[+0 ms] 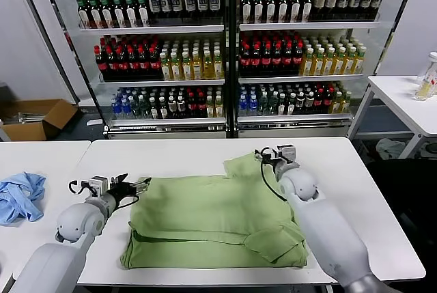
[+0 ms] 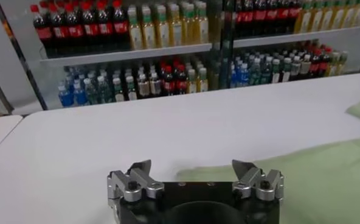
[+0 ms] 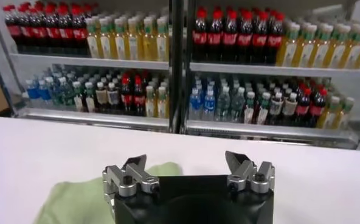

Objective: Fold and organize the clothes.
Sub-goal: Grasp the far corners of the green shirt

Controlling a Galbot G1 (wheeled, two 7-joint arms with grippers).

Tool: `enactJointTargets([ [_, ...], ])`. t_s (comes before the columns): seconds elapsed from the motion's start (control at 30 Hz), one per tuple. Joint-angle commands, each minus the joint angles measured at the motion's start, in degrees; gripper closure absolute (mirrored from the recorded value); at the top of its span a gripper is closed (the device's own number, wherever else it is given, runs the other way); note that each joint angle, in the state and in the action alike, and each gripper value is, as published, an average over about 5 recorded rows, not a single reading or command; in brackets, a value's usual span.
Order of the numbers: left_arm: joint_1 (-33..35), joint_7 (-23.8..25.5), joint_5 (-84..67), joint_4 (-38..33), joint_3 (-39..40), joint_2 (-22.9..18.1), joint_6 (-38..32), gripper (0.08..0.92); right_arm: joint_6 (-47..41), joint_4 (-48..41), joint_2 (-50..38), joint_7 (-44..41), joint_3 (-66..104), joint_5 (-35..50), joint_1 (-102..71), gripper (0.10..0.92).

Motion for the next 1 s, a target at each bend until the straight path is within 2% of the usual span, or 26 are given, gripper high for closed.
enactJointTargets([
  [0.03, -4.47, 3.65, 0.67, 8.69, 1.82, -0.38, -0.48, 0.177, 2.84, -11.91, 5.67, -0.3, -1.35, -1.38, 4.41, 0.203],
  [0.3, -5.46, 4.88, 1.11, 10.96, 1.69, -1.12, -1.3, 0.177, 4.64, -13.4, 6.69, -0.6, -1.0, -1.3, 4.76, 0.203],
  [0.73, -5.09, 6.65, 1.17, 10.58, 1.95, -1.22, -1.73, 0.179, 4.65, -15.94, 7.79, -0.1, -0.09, -1.89, 5.29, 0.206],
  [0.83, -4.51, 7.5, 1.13, 10.12, 1.84, -1.17, -1.84, 0.214, 4.62, -16.18, 7.72, -0.25, -0.07, -1.87, 5.32, 0.246],
  [1.0, -3.74, 8.03, 0.93, 9.7, 1.6, -1.19, -1.96, 0.35, 4.55, -16.36, 7.59, -0.53, 0.08, -1.85, 5.21, 0.386],
])
